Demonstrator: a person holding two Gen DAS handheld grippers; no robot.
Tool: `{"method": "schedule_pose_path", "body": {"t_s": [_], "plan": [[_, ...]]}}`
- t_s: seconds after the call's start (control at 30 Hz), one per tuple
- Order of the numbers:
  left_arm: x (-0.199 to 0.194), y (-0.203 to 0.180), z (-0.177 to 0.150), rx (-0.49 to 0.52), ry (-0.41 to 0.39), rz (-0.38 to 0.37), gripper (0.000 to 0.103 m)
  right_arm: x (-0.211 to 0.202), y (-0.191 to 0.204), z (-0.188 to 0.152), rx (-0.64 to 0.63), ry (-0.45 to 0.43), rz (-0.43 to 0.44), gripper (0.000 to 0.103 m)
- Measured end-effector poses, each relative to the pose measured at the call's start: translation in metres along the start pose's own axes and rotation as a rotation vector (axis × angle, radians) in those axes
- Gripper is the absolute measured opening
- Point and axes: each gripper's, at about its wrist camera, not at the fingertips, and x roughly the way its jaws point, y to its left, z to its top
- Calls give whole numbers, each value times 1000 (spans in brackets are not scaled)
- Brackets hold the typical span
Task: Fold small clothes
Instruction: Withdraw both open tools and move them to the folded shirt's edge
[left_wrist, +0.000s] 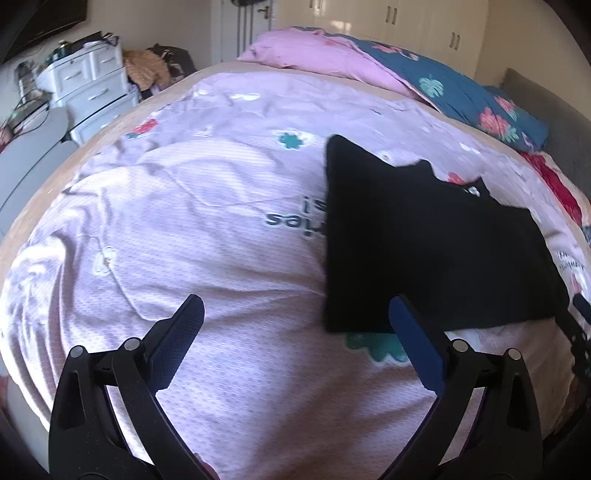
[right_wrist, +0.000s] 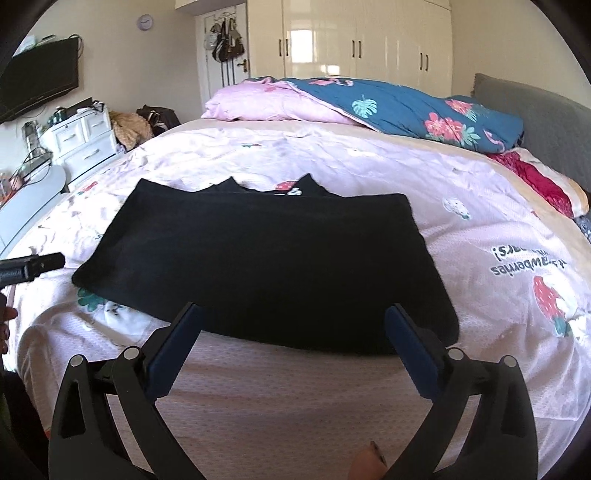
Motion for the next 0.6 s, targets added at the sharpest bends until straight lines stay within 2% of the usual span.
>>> {"method": "schedule_pose_path", "body": {"t_s": [0.3, 0.6], "plan": [[2, 23, 7, -70, -18, 12, 94, 6, 52, 5, -105, 8, 76, 99], [20, 18, 23, -59, -5, 17, 94, 24, 107, 9, -238, 34, 146, 99]]}}
